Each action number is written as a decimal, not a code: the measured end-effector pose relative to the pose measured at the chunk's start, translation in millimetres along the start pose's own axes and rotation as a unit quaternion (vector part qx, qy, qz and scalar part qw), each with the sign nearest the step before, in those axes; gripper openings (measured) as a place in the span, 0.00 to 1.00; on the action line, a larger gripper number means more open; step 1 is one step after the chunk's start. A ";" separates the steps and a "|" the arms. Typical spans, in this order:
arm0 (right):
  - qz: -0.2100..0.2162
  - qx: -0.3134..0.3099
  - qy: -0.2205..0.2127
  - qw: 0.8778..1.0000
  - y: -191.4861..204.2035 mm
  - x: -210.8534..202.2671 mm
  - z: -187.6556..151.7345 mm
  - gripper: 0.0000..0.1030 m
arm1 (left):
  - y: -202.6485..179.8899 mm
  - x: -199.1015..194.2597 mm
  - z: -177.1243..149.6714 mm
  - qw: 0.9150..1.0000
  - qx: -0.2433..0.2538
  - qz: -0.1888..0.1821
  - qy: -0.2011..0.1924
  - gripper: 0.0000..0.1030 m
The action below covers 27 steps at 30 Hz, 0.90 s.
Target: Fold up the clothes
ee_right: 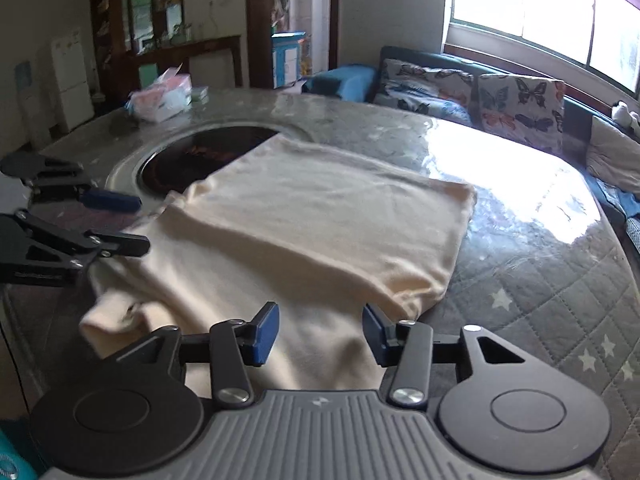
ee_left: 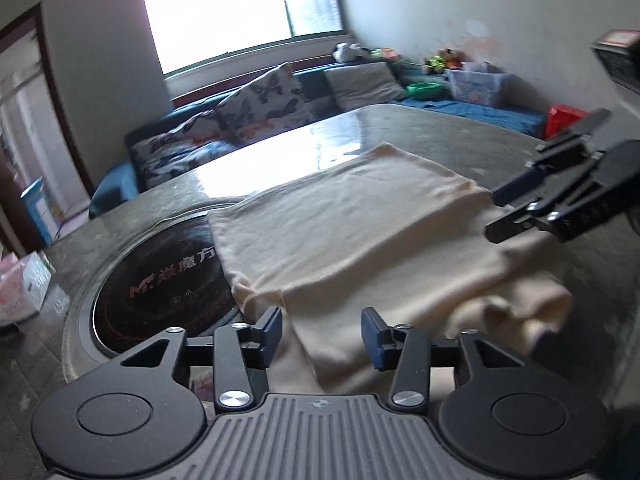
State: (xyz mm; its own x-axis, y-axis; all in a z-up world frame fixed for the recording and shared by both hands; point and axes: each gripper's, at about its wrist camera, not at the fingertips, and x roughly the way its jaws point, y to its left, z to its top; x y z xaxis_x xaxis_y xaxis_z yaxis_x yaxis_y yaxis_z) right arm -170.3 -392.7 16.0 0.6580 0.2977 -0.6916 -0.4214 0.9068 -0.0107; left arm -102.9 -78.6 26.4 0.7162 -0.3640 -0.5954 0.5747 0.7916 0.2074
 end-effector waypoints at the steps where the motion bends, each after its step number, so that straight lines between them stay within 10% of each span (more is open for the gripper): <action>1: -0.002 -0.005 0.007 1.000 2.3 2.1 -3.7 0.50 | -2.7 -4.6 -4.0 1.000 0.011 -0.003 0.000 0.47; 17: -0.021 -0.074 0.006 0.997 21.3 -28.9 -13.5 0.56 | -63.4 -18.2 -37.4 0.978 0.197 -0.045 -0.057 0.51; 23: -0.015 -0.126 0.013 0.992 35.8 -41.9 -22.7 0.63 | -63.1 -9.7 -31.3 0.979 0.182 -0.061 -0.070 0.13; 27: -0.006 -0.167 0.016 0.986 47.3 -42.9 -27.2 0.68 | -48.4 -10.0 -15.9 0.985 0.139 -0.062 -0.082 0.10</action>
State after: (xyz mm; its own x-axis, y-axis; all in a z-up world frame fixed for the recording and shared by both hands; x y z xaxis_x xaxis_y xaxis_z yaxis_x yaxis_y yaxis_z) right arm -235.3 -370.7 25.5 0.6466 0.2741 -0.7119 -0.5992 0.7601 -0.2515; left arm -144.2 -105.5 10.0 0.6753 -0.5417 -0.5004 0.7314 0.5792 0.3601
